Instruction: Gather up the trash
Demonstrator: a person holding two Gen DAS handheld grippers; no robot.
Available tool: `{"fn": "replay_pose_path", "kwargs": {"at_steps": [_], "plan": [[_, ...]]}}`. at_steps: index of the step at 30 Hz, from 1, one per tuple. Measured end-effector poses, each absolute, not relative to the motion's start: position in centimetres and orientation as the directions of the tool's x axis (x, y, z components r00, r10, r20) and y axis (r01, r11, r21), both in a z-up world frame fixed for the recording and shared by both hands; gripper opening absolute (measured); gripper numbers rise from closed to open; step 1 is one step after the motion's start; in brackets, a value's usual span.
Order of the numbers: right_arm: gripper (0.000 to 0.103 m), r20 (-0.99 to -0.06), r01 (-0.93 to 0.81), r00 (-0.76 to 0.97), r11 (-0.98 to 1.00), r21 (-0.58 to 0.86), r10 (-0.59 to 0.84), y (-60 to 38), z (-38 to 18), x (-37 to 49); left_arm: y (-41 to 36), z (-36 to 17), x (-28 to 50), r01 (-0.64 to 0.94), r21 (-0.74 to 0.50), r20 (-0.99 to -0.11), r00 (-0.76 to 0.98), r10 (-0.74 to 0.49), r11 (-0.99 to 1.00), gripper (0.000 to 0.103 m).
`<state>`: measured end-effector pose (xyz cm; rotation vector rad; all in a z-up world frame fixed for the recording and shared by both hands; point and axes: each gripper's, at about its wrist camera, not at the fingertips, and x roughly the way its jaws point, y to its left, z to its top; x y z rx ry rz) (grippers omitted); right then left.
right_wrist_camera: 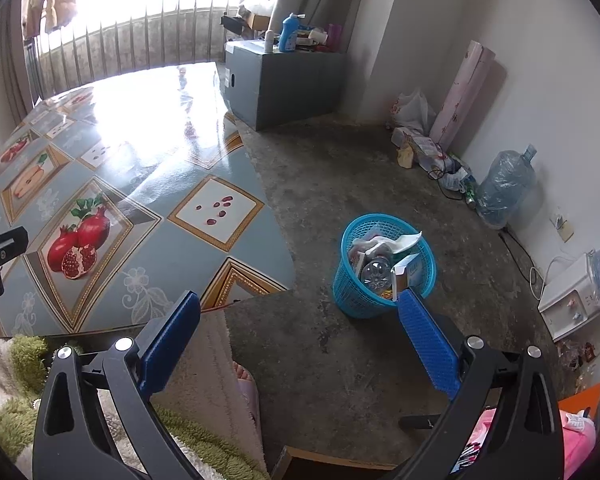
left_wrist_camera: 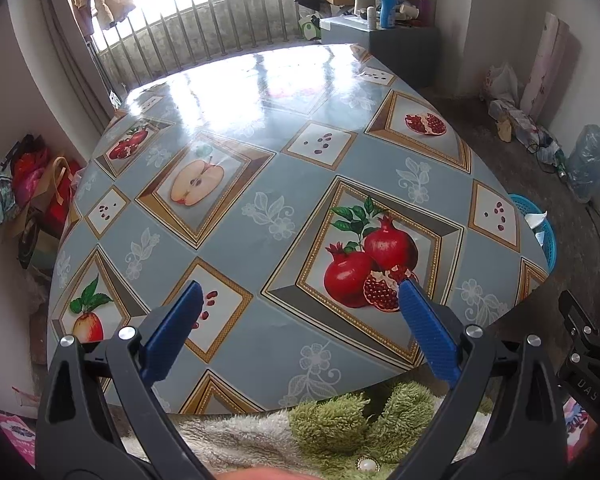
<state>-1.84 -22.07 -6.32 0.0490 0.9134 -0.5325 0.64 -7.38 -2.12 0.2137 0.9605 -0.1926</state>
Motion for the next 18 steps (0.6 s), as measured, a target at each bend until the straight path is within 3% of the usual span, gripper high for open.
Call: {"fn": "replay_pose_path", "kwargs": {"at_steps": [18], "plan": [[0.096,-0.761,0.457,0.495,0.870,-0.182,-0.420,-22.08,-6.03,-1.77,-7.42,-2.08,0.58,0.256,0.095,-0.827,0.558,-0.067,0.962,0.094]]}}
